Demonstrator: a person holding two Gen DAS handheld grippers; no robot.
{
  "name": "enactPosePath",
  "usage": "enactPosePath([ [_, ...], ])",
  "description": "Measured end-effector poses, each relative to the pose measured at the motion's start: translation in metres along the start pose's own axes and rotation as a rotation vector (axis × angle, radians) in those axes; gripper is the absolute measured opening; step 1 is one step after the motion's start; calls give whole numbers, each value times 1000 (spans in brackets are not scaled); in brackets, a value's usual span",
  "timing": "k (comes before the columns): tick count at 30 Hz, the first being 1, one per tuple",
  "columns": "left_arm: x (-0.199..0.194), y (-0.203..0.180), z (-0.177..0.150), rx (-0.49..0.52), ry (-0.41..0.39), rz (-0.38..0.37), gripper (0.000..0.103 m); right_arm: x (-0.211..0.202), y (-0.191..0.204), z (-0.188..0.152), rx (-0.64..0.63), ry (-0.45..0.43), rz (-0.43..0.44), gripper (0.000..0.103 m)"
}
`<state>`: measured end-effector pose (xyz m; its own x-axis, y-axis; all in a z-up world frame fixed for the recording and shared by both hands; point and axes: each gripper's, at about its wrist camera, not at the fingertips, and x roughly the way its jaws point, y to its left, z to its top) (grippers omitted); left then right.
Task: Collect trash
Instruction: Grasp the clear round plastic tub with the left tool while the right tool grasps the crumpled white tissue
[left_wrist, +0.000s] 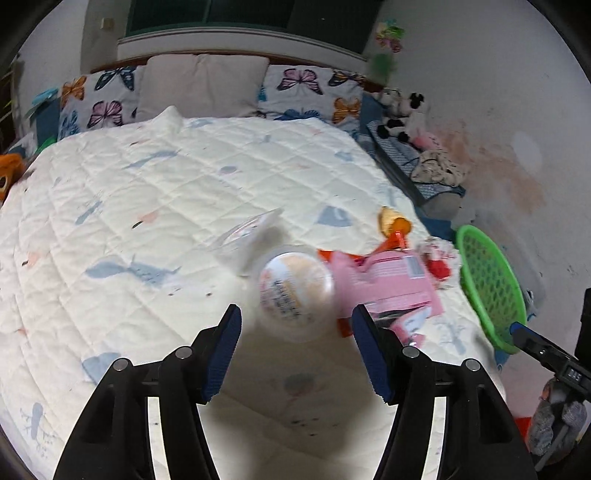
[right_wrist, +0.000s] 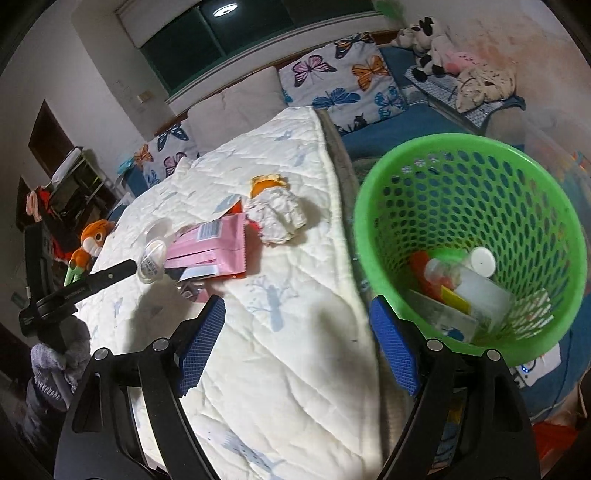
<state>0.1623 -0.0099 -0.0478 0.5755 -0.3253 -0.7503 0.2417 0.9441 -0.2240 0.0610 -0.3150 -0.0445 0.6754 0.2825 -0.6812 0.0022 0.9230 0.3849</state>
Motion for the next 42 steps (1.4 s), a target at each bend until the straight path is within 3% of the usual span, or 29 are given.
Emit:
enactPosePath([
  [3,4,1,0,9,-1,2,75,5,7,1,-7,7,8,81],
  [6,7,-4,-2,45,0,16,75,7,10,1,-11,12,13,81],
  [11,21,-13,-2,128,16,71,75,10,13,2,-17,18,13,81],
  [19,35,-14,0,164,39,89,74,19,18,9,-32,28,21,81],
  [25,36,-16,-1,179,36,61,62,31,25,17,-55,36,21,81],
  [42,10,-5,-3,126,-7,22,61,82,17,56,-42,36,-25,81],
])
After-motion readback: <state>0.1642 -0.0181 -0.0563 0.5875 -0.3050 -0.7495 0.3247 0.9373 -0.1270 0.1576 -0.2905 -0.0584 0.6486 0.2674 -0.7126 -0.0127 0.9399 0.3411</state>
